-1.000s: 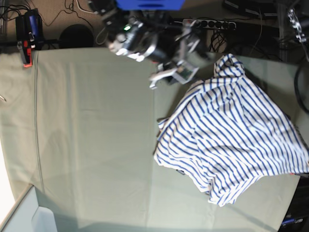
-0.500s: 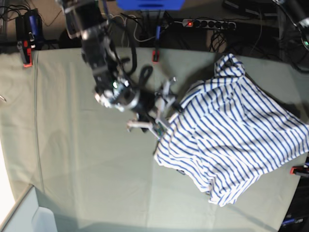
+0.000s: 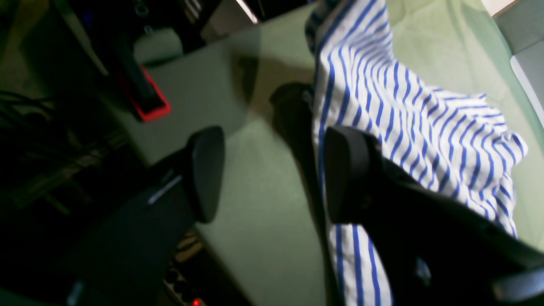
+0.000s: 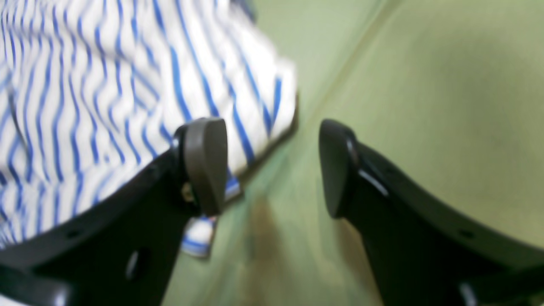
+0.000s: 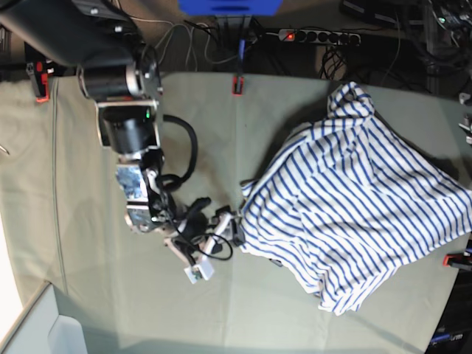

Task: Layout the t-shirt on the table in an organized manner, then fold the t-shirt properly
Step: 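Grasp the shirt's hem corner with the right gripper, then grasp the other hem corner with the left gripper and spread the shirt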

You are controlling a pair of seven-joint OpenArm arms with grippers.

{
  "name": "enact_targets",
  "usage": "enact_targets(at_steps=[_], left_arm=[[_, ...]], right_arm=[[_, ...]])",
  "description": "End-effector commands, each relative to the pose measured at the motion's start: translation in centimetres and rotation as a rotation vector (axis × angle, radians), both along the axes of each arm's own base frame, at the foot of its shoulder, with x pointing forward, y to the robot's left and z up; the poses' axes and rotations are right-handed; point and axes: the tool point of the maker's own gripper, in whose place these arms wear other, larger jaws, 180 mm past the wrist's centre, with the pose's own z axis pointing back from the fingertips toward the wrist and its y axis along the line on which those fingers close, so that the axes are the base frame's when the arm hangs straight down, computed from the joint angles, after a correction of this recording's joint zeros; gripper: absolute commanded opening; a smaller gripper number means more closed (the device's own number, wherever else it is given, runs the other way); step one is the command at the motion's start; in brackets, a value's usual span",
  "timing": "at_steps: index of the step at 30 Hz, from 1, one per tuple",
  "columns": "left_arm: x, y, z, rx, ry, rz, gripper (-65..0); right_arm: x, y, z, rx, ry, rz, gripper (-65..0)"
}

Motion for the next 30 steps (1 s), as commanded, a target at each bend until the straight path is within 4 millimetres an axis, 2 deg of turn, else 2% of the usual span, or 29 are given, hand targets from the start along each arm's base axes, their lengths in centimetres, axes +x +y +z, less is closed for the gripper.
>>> enact_targets(at_steps=[1, 8, 13, 15, 19, 21, 23, 26, 28, 30], left_arm=[[-0.1, 0.5, 1.2, 0.036, -0.022, 0.0, -29.2], [-1.0, -0.1, 0.1, 0.013, -0.003, 0.011, -29.2], [-1.5, -0.1, -0.2, 0.009, 0.01, 0.012, -29.2], [-1.4, -0.1, -0.2, 0.01, 0.009, 0.012, -29.2], [-1.4, -0.1, -0.2, 0.009, 0.007, 0.012, -29.2], [-1.2, -0.3, -0.1, 0.01, 0.006, 0.007, -29.2], [-1.2, -0.3, -0.2, 0.009, 0.006, 0.006, -29.2], [-1.1, -0.4, -0.2, 0.007, 0.005, 0.004, -29.4], [-0.6, -1.2, -0.5, -0.001, 0.007, -0.022, -30.8], [0.6, -3.0, -0.8, -0.013, 0.014, -0.082, -33.5]], right_arm=[[1.2, 0.7, 1.5, 0.043, -0.034, -0.004, -30.2], [-0.4, 4.5, -0.4, 0.142, 0.03, 0.005, -30.2], [-1.5, 5.0, -1.2, 0.154, 0.049, 0.004, -32.4], [-1.5, 5.0, -1.2, 0.155, 0.049, 0.002, -39.7], [-0.5, 4.9, -0.2, 0.164, 0.019, -0.005, -65.0], [-0.1, 4.7, 0.2, 0.168, 0.002, -0.011, -65.0], [0.9, 2.0, 0.4, 0.16, -0.02, -0.066, -65.0], [2.9, -2.4, 2.1, 0.19, -0.07, -0.2, -65.0], [3.7, -7.4, 2.8, 0.172, -0.104, -0.305, -65.0], [4.1, -11.2, 3.9, 0.14, -0.137, -0.37, -65.0]])
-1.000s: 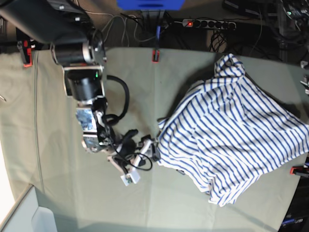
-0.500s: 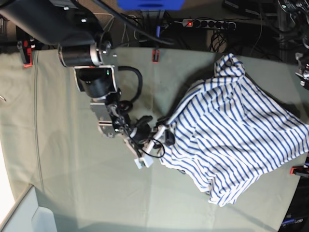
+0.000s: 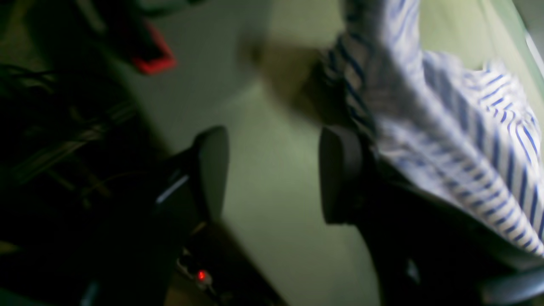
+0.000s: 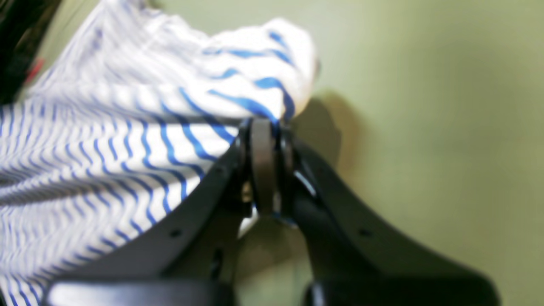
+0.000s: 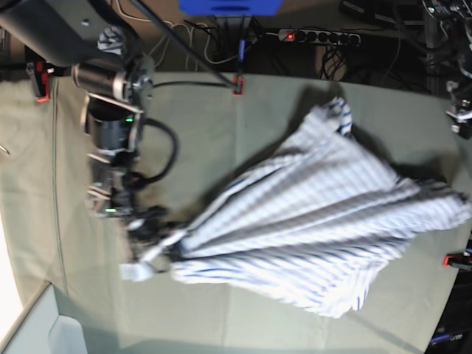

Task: Layout the t-shirt on the table in an organized manner, then fold the t-shirt properly
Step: 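Grasp the other hem corner with the left gripper and spread the shirt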

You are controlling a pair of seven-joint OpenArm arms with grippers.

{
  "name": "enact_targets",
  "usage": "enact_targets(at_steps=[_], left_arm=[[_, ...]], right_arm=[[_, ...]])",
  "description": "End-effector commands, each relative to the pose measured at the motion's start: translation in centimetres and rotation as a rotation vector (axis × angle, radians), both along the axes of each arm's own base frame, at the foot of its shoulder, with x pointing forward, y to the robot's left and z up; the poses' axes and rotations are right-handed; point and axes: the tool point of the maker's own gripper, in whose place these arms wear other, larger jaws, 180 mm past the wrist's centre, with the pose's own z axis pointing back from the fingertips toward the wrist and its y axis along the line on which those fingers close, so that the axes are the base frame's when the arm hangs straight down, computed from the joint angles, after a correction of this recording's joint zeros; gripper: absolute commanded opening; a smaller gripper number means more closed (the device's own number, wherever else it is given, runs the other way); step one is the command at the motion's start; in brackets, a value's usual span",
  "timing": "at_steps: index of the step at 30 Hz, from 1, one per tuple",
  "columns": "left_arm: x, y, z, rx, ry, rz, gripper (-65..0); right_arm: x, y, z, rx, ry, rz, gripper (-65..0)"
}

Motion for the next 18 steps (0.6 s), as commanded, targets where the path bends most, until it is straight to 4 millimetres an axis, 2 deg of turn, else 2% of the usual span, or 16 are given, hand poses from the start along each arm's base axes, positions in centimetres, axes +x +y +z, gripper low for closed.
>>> enact_targets(at_steps=[1, 4, 6, 8, 12, 15, 18], left_arm=[[1.5, -0.6, 1.8, 0.033, -0.052, -0.042, -34.3], [3.6, -4.9, 2.0, -0.001, -0.083, -0.144, -34.7], [4.9, -7.9, 2.3, -0.03, -0.109, -0.205, -34.7], [6.2, -11.9, 1.9, -0.081, -0.122, -0.281, -34.7], [8.1, -19.8, 1.2, -0.18, -0.131, -0.45, -34.7], [8.2, -23.7, 0.7, -0.224, -0.12, -0.541, -34.7], [7.8, -25.6, -0.2, -0.254, -0.096, -0.582, -34.7]], right_arm=[[1.7, -1.9, 2.9, -0.002, -0.087, -0.039, -65.0], [0.7, -7.5, 4.7, -0.084, -0.13, -0.129, -65.0], [-0.4, -10.6, 5.6, -0.132, -0.154, -0.183, -65.0], [-1.6, -13.5, 6.9, -0.18, -0.19, -0.241, -65.0], [-4.3, -19.6, 8.3, -0.247, -0.213, -0.369, -65.0], [-6.2, -24.3, 8.9, -0.271, -0.21, -0.477, -65.0], [-8.2, -28.7, 9.6, -0.292, -0.205, -0.6, -65.0]])
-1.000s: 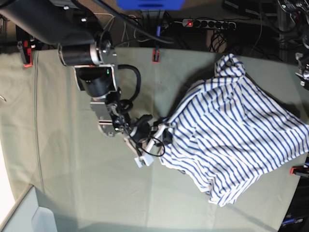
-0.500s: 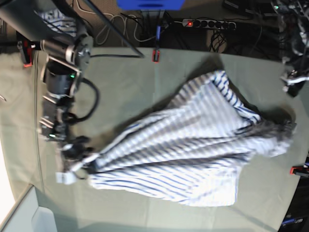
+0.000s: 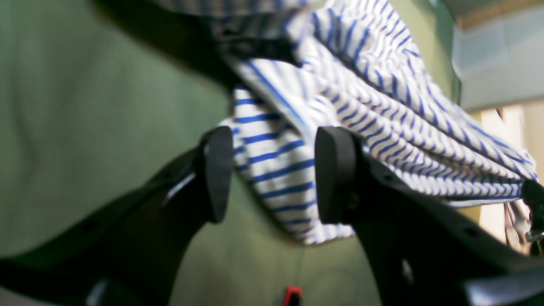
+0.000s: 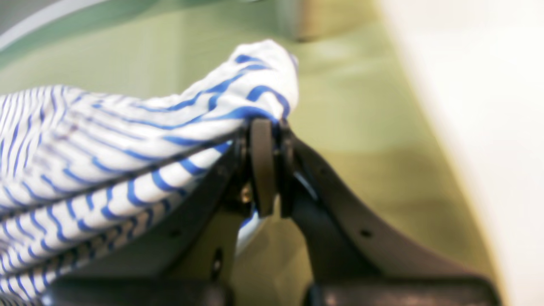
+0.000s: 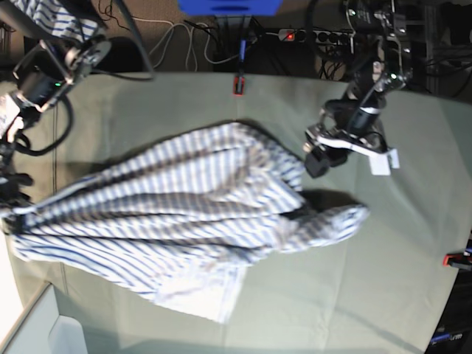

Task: Layout the t-shirt on the table in an organized manner, then fold the t-shirt properly
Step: 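Grasp the other hem corner with the left gripper and spread the shirt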

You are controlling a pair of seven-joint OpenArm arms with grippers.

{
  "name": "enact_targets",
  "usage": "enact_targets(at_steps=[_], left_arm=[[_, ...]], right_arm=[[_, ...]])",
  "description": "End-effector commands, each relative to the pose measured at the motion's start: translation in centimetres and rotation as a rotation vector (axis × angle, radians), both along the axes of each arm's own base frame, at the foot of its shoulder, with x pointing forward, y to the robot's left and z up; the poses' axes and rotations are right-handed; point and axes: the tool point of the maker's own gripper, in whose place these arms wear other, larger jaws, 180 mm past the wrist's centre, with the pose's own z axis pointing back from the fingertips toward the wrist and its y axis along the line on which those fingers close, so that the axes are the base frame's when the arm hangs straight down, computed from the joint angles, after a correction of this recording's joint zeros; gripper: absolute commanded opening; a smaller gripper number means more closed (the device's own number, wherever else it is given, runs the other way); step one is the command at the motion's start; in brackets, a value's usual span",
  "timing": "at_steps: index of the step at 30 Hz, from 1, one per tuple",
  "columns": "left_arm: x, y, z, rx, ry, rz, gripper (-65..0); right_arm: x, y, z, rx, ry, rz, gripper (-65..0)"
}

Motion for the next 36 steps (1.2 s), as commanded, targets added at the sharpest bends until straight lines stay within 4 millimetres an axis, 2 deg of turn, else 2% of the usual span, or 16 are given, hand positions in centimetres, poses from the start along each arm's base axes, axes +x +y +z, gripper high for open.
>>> enact_targets(at_steps=[1, 4, 9, 14, 20, 23, 25, 26, 28, 29, 31, 33, 35, 36], left_arm=[[0.2, -0.1, 0.0, -0.002, -0.007, -0.003, -34.7], [-0.6, -1.6, -2.7, -0.021, 0.064, -0.036, -34.7], [-0.7, -4.1, -5.7, -0.053, 0.138, -0.088, -34.7], [0.7, -6.7, -7.4, -0.105, 0.181, -0.091, -34.7], [2.5, -8.6, -8.9, -0.143, 0.22, -0.097, -34.7], [3.2, -8.8, -9.2, -0.145, 0.229, -0.1, -35.4], [3.4, -8.7, -9.1, -0.147, 0.224, -0.105, -40.9], [3.5, -8.5, -9.1, -0.147, 0.222, -0.098, -46.7], [3.5, -7.3, -9.0, -0.136, 0.216, -0.076, -62.8], [3.9, -5.6, -8.6, -0.118, 0.203, -0.054, -65.0], [3.3, -3.0, -7.8, -0.097, 0.176, -0.006, -63.5], [3.3, 0.1, -5.6, -0.087, 0.114, 0.061, -65.0], [2.5, 4.7, -3.3, -0.066, 0.054, 0.154, -65.0], [2.1, 7.5, -2.0, -0.049, 0.021, 0.207, -65.0]], right_arm=[[0.3, -2.1, 2.5, -0.034, -0.072, -0.067, -65.0], [-1.4, -3.8, 1.8, -0.05, -0.039, -0.128, -65.0], [-2.7, -3.4, 0.3, -0.052, 0.003, -0.115, -65.0], [-4.0, -3.1, -1.0, -0.051, 0.042, -0.107, -65.0], [-4.5, -2.4, -1.7, -0.052, 0.06, -0.056, -65.0], [-5.4, -2.4, -2.4, -0.053, 0.085, -0.055, -65.0], [-5.7, -2.5, -2.5, -0.056, 0.091, -0.056, -65.0], [-5.7, -2.5, -2.6, -0.056, 0.093, -0.056, -65.0], [-5.9, -2.7, -2.5, -0.055, 0.092, -0.062, -65.0], [-5.9, -2.7, -2.5, -0.055, 0.092, -0.062, -65.0], [-5.9, -2.7, -2.5, -0.055, 0.092, -0.062, -65.0], [-5.9, -2.6, -2.6, -0.054, 0.091, -0.063, -65.0], [-5.9, -2.3, -2.8, -0.05, 0.095, -0.056, -65.0], [-6.0, -1.5, -3.5, -0.032, 0.102, -0.052, -65.0]])
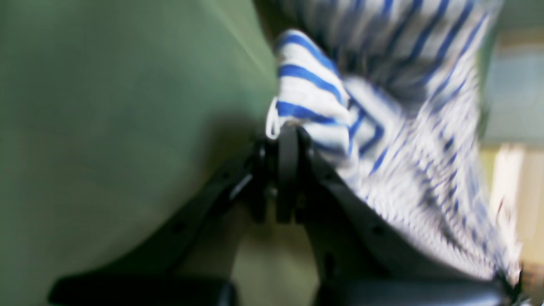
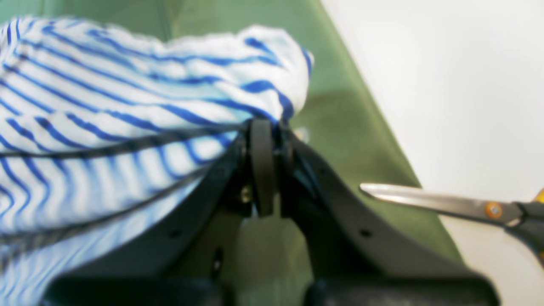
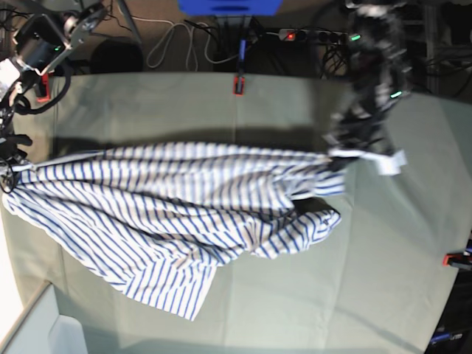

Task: Layout the t-shirt on the table in an organized manner, then fold the t-shirt properly
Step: 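Grasp the other hem corner with the left gripper and spread the shirt, then lift the shirt high with both grippers and swing it over the table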

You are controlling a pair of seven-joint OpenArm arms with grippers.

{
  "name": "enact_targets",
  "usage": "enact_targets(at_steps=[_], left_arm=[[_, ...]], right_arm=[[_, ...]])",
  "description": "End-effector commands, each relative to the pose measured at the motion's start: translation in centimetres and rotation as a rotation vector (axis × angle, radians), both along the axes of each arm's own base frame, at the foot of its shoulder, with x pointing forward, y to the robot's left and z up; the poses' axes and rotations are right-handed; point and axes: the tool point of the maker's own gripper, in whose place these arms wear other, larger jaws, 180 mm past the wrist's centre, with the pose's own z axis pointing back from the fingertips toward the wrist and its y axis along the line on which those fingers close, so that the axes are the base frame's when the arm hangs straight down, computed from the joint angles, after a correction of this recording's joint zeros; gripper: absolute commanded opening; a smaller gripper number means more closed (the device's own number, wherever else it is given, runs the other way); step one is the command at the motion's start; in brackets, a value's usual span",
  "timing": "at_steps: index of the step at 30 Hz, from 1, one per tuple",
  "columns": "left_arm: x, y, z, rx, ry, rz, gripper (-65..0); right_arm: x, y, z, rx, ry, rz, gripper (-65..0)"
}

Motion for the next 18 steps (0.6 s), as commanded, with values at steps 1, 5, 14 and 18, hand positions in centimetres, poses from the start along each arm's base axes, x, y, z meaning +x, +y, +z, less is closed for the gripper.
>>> enact_targets(at_steps=[1, 5, 14, 18], left_arm=[[0.6, 3.8, 2.4, 0.049, -0.076, 0.079, -65.0], [-1.9, 13.8, 5.2, 0.085, -0.125, 0.29, -65.0], [-9.1, 21.9, 4.0, -0.027, -0.02, 0.511, -65.0], [-10.0, 21.3, 3.4, -0.067, -0.001, 0.525, -65.0]], right_arm=[[0.6, 0.4, 1.0, -0.007, -0.052, 0.017, -65.0], [0.4, 4.4, -0.7, 0.043, -0.04, 0.054, -65.0], [-0.7, 10.6, 0.7, 0.047, -0.086, 0.141, -65.0], [-0.2, 12.7, 2.6, -0.007, -0.105, 0.24, -65.0]])
